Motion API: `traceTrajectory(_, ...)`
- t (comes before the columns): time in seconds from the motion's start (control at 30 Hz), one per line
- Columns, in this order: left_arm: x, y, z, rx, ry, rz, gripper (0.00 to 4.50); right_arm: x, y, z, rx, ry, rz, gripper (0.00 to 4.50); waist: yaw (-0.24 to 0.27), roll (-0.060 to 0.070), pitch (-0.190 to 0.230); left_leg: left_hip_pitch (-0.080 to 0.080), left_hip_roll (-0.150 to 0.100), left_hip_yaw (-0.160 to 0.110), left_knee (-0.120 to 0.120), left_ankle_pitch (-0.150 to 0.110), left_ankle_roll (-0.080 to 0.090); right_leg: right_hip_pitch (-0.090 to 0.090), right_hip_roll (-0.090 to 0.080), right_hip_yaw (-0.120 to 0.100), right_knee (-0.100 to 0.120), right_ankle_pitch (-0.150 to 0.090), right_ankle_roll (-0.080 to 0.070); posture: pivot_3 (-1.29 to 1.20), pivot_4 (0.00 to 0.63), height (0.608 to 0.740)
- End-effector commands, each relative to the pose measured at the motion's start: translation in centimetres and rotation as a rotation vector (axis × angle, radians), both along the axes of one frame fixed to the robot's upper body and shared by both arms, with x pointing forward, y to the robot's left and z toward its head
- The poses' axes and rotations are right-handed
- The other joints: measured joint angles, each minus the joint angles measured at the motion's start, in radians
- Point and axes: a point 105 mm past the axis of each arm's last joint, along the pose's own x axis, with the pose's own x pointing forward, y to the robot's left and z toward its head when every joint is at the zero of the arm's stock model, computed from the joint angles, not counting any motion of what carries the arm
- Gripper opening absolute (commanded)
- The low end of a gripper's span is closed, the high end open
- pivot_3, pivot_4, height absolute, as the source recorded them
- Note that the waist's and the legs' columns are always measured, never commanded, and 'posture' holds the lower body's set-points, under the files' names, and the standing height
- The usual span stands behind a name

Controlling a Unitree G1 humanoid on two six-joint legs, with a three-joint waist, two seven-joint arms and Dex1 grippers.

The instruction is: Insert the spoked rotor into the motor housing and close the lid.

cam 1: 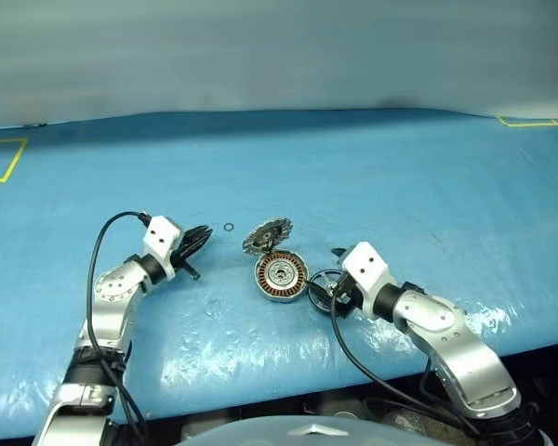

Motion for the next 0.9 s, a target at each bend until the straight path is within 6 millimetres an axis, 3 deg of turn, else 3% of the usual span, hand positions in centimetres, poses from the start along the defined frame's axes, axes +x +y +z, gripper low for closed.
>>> traceTrajectory(0.03, 1.2, -0.9, 0.5, 0.058, -0.065, 0.023, 1.65, 0.2, 0.5, 1.3, 0.008, -0.06, 0.027, 4.5, 0.003, 0.0, 0.0, 0.0, 0.0, 0.0, 0.0, 0.0, 0.0, 0.0, 0.0, 0.0, 0.0, 0.0, 0.0, 0.0, 0.15, 0.74)
traceTrajectory(0.27, 3.0, -2.2, -1.0, 0.129, -0.022, 0.02, 4.04, 0.2, 0.2, 1.2, -0.007, -0.061, 0.02, 4.5, 0.003, 0.0, 0.0, 0.0, -0.003, 0.001, 0.0, 0.0, -0.001, 0.0, 0.001, 0.0, 0.0, 0.001, 0.001, 0.0, 0.15, 0.74)
traceTrajectory(0.33, 3.4, -2.7, -1.1, 0.148, -0.024, 0.016, 4.48, 0.2, 0.1, 1.2, -0.008, -0.062, 0.011, 4.5, 0.003, 0.0, 0.0, 0.0, -0.003, 0.001, 0.0, 0.0, -0.001, 0.0, 0.001, 0.0, 0.0, 0.0, 0.001, 0.0, 0.15, 0.74)
traceTrajectory(0.6, 4.1, -4.9, -2.9, 0.146, 0.082, -0.014, 4.48, -0.2, 0.0, 0.6, -0.007, -0.047, -0.011, 4.5, 0.004, -0.001, 0.0, 0.0, -0.003, 0.001, 0.0, 0.0, 0.0, 0.001, 0.001, 0.0, -0.001, 0.001, 0.001, 0.0, 0.15, 0.74)
traceTrajectory(0.9, 4.1, -2.8, -4.7, 0.173, 0.233, 0.059, 4.48, -0.4, -0.2, 0.5, -0.006, -0.049, -0.029, 4.5, 0.003, -0.001, -0.001, 0.003, -0.002, 0.0, 0.0, -0.001, 0.002, 0.003, 0.001, 0.0, 0.0, 0.001, 0.002, 0.0, 0.15, 0.74)
